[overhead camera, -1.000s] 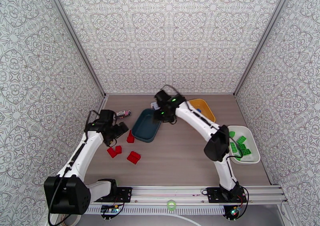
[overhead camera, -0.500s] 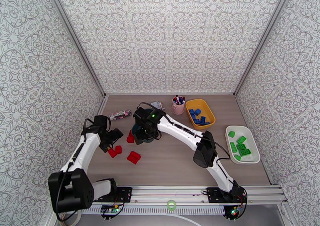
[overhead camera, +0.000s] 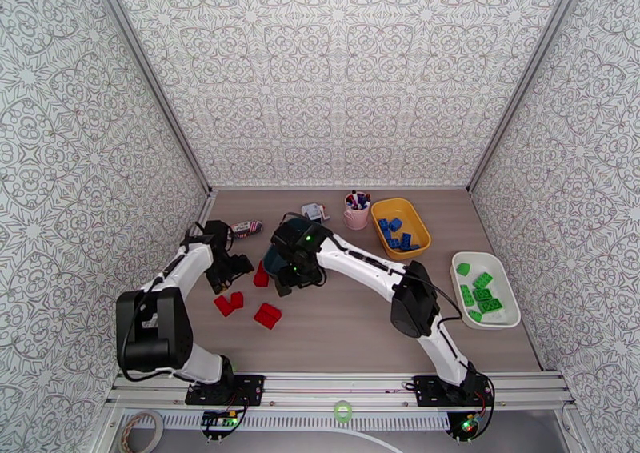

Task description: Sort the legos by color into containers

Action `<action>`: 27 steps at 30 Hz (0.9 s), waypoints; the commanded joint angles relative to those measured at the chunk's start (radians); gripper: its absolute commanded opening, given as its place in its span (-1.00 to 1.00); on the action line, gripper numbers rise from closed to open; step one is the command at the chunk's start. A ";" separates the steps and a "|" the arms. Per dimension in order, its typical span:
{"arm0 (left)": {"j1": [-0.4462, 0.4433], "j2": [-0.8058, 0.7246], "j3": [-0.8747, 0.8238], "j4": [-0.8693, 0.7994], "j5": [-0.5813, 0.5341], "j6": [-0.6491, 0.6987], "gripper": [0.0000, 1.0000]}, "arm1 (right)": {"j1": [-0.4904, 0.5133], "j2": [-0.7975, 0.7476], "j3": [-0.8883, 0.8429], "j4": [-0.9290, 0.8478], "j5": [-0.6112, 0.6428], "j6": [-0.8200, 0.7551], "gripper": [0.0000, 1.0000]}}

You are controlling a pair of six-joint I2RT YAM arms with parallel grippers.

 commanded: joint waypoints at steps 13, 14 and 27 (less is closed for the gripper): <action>-0.061 0.056 -0.041 -0.007 -0.013 0.001 0.50 | 0.005 -0.023 0.018 0.013 -0.016 0.006 0.39; -0.066 0.055 -0.046 -0.007 -0.014 -0.003 0.49 | 0.005 -0.024 0.018 0.013 -0.015 0.006 0.39; -0.081 -0.012 -0.107 -0.027 -0.048 -0.023 0.65 | 0.005 -0.050 -0.026 0.044 -0.020 0.026 0.40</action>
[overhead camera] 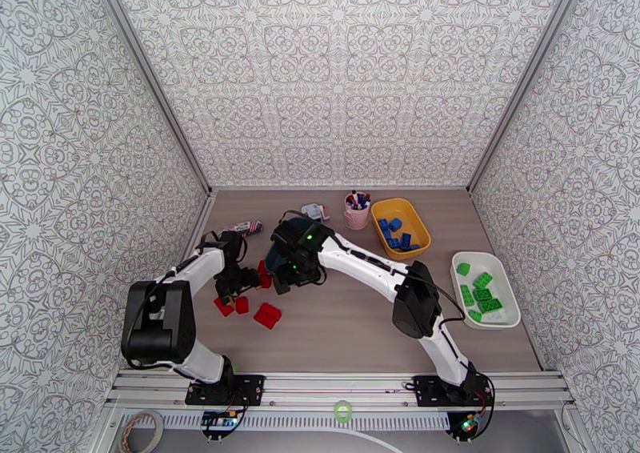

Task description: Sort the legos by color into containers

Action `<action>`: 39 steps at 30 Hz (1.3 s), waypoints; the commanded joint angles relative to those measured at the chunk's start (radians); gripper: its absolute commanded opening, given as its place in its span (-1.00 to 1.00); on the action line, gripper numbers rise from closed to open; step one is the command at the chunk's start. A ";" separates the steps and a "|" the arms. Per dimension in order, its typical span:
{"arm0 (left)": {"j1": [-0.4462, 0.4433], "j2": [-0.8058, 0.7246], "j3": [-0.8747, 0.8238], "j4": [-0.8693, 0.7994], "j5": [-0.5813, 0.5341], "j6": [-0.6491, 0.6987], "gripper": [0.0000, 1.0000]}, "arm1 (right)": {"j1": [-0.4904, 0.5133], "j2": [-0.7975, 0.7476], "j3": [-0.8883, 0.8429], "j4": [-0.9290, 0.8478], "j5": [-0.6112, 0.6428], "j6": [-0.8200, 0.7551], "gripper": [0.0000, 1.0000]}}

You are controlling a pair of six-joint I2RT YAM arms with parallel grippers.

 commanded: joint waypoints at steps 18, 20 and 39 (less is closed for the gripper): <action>-0.084 -0.066 -0.106 0.002 0.026 -0.101 0.23 | 0.005 -0.121 -0.131 0.088 0.006 0.060 0.39; -0.087 -0.080 -0.114 0.003 0.023 -0.107 0.14 | 0.005 -0.127 -0.137 0.091 0.007 0.063 0.39; -0.123 -0.255 0.096 -0.023 0.179 -0.144 -0.28 | -0.077 -0.228 -0.208 0.103 0.049 0.091 0.40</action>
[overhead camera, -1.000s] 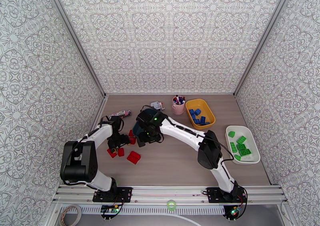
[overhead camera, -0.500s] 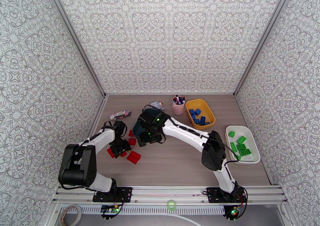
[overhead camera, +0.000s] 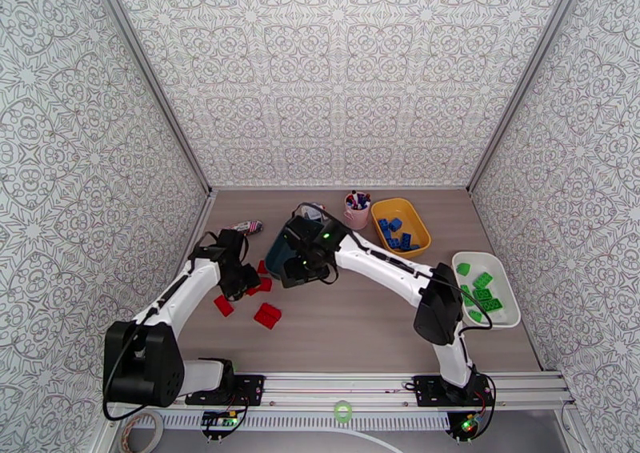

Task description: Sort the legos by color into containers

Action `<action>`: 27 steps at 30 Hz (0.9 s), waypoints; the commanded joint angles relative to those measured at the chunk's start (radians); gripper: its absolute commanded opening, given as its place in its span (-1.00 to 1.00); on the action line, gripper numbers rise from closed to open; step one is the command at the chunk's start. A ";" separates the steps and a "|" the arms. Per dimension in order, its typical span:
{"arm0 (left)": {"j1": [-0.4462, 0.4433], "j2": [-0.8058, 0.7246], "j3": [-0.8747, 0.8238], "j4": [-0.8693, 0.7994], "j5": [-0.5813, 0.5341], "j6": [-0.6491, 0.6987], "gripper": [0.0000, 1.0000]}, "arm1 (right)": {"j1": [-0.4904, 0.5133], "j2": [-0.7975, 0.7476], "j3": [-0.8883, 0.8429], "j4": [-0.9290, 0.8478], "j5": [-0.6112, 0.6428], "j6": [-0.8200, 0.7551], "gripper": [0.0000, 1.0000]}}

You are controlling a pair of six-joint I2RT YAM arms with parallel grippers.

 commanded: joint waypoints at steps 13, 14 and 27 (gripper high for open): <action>-0.195 0.236 0.335 0.080 0.101 -0.051 -0.22 | -0.131 -0.170 -0.191 0.036 0.023 0.023 0.40; -0.204 0.256 0.350 0.083 0.101 -0.052 -0.18 | -0.138 -0.184 -0.210 0.041 0.024 0.026 0.40; -0.214 0.302 0.482 0.001 0.011 -0.020 0.52 | -0.168 -0.251 -0.331 0.073 0.007 0.016 0.51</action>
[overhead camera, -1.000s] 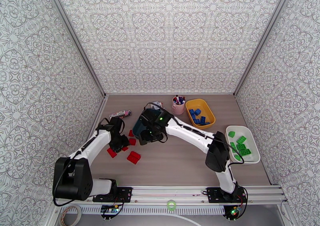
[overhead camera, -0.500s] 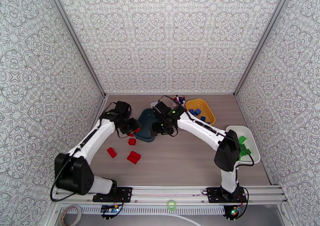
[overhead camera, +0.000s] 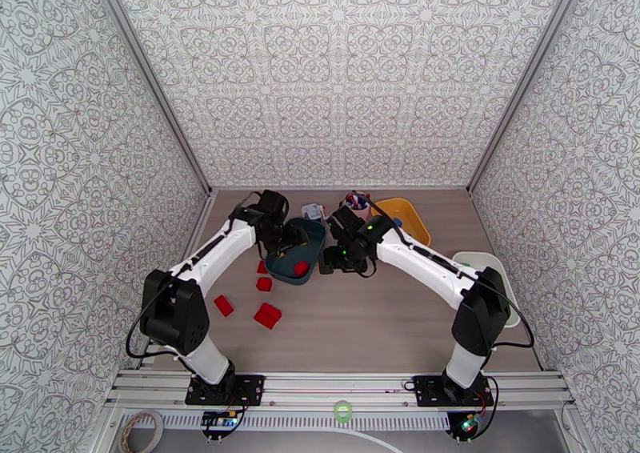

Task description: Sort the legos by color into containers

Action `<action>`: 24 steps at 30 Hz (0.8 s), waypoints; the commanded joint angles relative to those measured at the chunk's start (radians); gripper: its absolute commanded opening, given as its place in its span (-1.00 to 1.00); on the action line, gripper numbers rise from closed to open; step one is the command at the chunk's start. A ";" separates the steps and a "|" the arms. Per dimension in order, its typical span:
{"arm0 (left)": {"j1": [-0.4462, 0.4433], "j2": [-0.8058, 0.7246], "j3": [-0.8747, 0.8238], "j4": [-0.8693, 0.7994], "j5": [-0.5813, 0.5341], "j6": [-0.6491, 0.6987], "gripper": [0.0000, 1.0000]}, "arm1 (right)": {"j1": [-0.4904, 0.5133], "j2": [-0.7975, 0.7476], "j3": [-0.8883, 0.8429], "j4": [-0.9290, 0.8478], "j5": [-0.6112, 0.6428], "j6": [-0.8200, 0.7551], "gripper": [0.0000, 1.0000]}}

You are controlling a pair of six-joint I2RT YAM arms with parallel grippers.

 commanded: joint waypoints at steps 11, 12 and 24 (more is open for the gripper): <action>0.210 -0.289 -0.205 -0.172 -0.196 -0.078 0.73 | 0.052 0.138 0.215 -0.030 -0.051 -0.090 0.59; 0.232 -0.315 -0.232 -0.184 -0.206 -0.090 0.75 | 0.066 0.162 0.251 -0.042 -0.051 -0.103 0.60; 0.505 -0.479 -0.479 -0.215 -0.193 -0.171 0.86 | 0.150 0.341 0.481 -0.145 -0.100 -0.227 0.65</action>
